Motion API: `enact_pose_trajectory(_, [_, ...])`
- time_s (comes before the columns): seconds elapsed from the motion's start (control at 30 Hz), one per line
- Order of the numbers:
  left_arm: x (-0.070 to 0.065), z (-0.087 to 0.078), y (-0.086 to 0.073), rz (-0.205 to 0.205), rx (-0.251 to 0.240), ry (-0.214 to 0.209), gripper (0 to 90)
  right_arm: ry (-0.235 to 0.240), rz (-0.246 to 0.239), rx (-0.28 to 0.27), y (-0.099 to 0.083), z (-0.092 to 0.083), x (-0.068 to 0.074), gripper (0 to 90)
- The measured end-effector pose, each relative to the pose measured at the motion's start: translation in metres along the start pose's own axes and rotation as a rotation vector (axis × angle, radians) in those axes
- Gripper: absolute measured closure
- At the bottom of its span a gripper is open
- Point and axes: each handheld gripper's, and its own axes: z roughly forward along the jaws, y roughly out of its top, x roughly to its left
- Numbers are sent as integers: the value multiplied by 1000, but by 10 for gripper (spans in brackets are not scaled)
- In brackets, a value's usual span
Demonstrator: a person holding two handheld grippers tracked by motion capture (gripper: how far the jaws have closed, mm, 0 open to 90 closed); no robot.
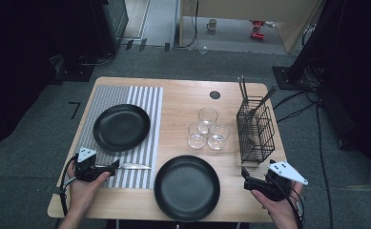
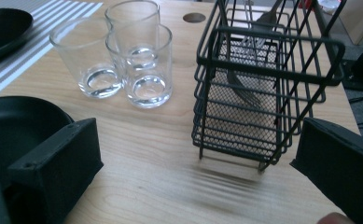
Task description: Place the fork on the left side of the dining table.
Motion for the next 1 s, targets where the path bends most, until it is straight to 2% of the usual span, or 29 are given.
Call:
enact_pose_trajectory(0.53, [0,1,0,2,9,13,0,11,-42,-36,34,-5,7,0])
enact_pose_trajectory(1.0, [-1,1,0,5,13,13,0,10,-71,-50,57,-1,11,0])
